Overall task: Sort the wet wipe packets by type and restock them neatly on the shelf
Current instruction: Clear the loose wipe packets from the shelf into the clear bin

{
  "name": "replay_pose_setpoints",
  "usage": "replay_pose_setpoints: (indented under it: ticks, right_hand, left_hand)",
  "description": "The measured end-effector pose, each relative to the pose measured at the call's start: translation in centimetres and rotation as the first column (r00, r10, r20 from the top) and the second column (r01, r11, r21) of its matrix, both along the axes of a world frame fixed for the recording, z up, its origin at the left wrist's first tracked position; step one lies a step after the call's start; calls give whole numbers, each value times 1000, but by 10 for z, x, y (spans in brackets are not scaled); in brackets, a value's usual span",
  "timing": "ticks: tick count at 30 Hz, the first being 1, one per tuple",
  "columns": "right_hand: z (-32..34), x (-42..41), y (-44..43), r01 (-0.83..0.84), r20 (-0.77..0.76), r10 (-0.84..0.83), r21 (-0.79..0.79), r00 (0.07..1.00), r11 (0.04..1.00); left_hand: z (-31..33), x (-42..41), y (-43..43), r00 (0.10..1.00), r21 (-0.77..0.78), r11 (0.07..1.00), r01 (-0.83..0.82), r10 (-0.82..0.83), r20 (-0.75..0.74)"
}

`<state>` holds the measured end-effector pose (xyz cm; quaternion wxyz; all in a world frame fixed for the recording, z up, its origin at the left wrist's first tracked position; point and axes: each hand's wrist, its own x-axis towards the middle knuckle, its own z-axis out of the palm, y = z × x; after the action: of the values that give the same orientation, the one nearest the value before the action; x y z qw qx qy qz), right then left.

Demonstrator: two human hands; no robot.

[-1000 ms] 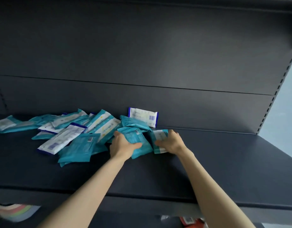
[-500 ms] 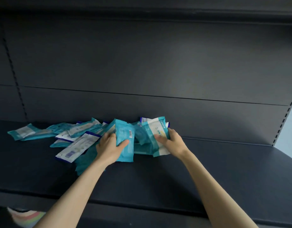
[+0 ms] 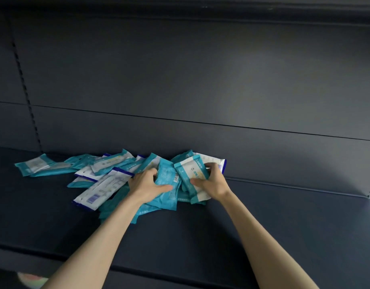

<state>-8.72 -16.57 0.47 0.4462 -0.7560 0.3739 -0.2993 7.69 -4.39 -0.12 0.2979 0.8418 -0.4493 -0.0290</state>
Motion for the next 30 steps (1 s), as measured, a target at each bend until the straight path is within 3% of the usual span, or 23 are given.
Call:
replay_pose_setpoints:
  ticks: [5, 8, 12, 16, 22, 24, 30]
  right_hand:
    - [10, -11, 5, -69, 176, 50, 107, 983, 992]
    - [18, -24, 5, -52, 358, -17, 182, 934, 982]
    - [31, -42, 15, -58, 428, -19, 165, 903, 985]
    - [42, -54, 43, -132, 520, 33, 156, 853, 979]
    - [41, -42, 130, -143, 556, 52, 122, 829, 982]
    - [37, -27, 175, -142, 566, 60, 103, 823, 984]
    - [3, 42, 336, -198, 554, 114, 94, 825, 976]
  left_hand:
    - [3, -6, -4, 967, -277, 961, 3, -74, -244]
    - [12, -17, -5, 902, -489, 872, -23, -193, -387]
    - [38, -37, -7, 833, -646, 759, -79, -305, -461]
    - [59, -59, 19, 728, -748, 653, -120, -455, -514]
    - [64, -60, 125, 465, -760, 648, -59, -656, -595]
    - [60, -50, 174, 418, -771, 634, -54, -687, -594]
    - [12, 19, 332, 553, -739, 667, -91, -583, -595]
